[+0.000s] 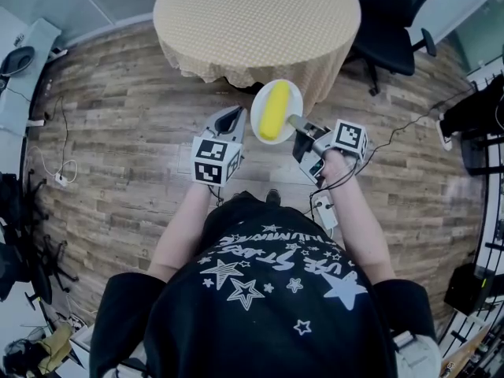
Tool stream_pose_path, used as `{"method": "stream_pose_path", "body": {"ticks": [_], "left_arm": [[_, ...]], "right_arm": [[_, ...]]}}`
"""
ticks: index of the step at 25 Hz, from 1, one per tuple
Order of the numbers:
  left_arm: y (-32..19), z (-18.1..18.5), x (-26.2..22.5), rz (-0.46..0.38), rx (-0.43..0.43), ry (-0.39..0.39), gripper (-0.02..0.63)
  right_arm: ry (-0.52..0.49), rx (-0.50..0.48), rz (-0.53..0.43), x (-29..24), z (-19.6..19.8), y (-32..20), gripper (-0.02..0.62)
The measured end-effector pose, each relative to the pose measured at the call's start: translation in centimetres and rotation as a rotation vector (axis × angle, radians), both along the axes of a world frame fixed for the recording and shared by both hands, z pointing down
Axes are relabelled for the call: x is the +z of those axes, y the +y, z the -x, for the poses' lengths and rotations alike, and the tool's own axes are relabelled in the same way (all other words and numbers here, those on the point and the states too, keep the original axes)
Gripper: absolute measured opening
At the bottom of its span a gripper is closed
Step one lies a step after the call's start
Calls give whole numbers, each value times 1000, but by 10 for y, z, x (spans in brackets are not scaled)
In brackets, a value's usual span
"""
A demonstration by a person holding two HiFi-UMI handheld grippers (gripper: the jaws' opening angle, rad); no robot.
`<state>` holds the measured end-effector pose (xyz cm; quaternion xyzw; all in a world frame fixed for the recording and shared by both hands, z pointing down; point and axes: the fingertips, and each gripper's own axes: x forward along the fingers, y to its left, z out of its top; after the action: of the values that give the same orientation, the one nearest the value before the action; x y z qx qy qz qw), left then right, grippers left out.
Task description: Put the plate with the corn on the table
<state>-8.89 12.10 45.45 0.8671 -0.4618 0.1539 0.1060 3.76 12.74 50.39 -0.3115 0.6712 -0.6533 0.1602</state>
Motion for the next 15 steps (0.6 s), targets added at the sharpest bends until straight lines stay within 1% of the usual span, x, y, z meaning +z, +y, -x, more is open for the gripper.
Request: {"method": "stream_pose_path", "body": {"ticks": [4,10,15], "left_arm": [[8,3,-1,-4,-12,0,8],[0,5,-4,-11,-44,-2,8],[-5,6,-10,-30,-84,13,8]], "right_arm": [[-4,-13,-1,0,3,7,40],[-13,-34,-11,-4,2,-5,40],[-12,-70,-33,-9,1,-11,40]]}}
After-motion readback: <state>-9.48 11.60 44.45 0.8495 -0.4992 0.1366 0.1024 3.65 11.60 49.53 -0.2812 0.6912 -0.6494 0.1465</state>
